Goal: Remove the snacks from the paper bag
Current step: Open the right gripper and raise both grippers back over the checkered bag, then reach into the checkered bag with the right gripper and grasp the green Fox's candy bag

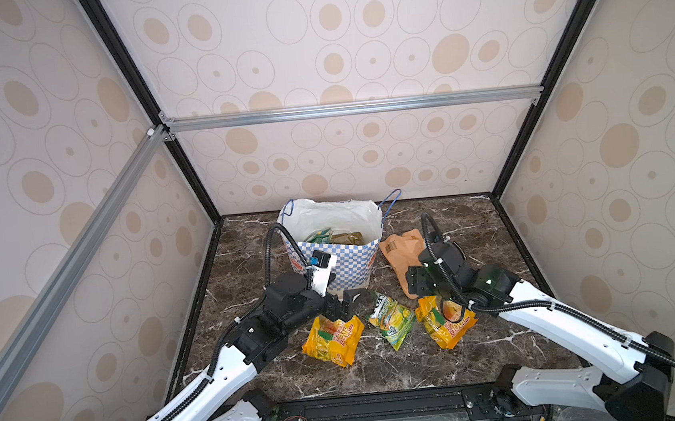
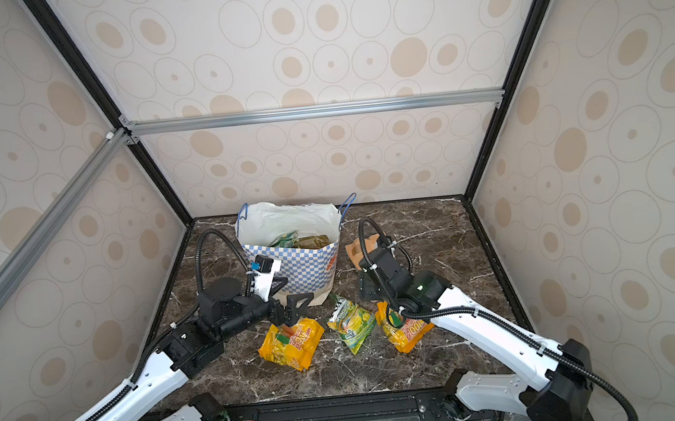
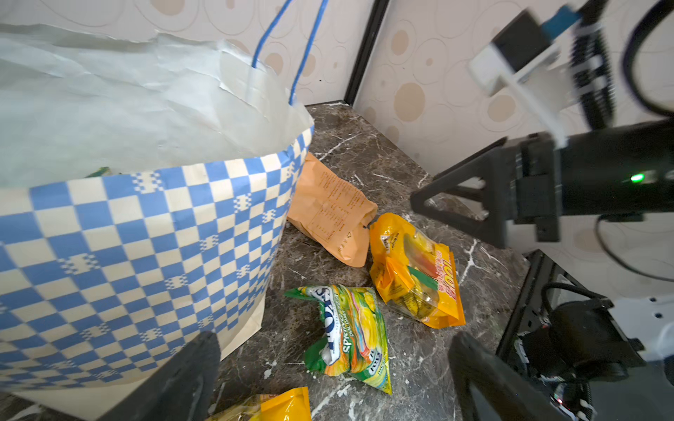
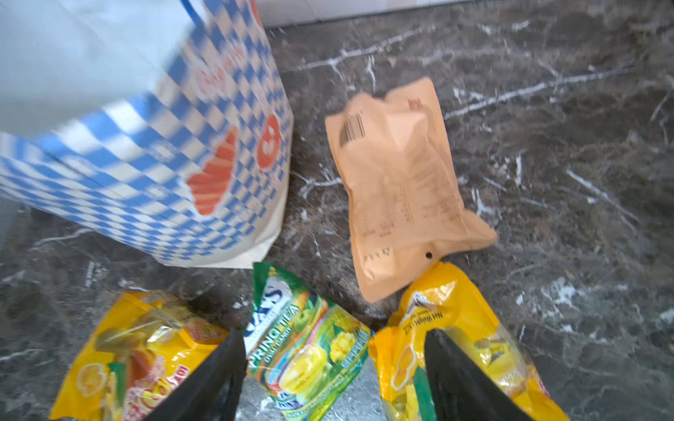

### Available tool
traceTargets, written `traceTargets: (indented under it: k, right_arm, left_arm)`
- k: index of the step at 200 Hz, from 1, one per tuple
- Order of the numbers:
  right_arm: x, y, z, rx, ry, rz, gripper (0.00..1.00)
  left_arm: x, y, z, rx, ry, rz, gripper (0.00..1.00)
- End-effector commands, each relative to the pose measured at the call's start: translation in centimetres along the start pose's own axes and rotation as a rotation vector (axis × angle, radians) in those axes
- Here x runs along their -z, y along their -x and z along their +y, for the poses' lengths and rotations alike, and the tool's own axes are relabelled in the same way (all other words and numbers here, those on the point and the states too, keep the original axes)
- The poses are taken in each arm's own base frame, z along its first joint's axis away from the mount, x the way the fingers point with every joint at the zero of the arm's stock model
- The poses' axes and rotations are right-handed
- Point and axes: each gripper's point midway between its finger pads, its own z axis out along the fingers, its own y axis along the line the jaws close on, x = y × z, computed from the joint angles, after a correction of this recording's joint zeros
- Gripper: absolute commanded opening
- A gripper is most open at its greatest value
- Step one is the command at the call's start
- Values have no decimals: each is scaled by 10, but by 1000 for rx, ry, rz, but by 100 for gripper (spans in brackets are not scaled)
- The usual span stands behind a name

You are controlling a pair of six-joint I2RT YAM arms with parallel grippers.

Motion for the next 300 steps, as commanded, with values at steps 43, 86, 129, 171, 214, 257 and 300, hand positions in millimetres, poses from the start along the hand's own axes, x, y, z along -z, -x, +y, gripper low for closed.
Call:
traceTargets:
  k: [43,86,129,171,214,257,300]
  right_arm:
    - [50,112,80,234,205,-179,80]
    - [36,158,132,305,255,-155,80]
    - [-9,171,179,328,339,-91,80]
    - [-84,157,197,241,390,-1,78]
    - [-143,115,195,216,385,153,77]
    - [-181,70,193,198,383,303,76]
    - [-216,37,185,206,339,376,76]
  left_arm:
    - [30,89,67,-86,483,-76,98]
    - [28,158,121,-11,570,-152,98]
    - [-4,176,167,12,559,-29,98]
    - [-33,160,196,78,515,82,98]
    - [-28,152,210,99,537,77,78]
    - [-23,149,213,117,537,72,40]
    - [-24,156,206,118,496,50,1]
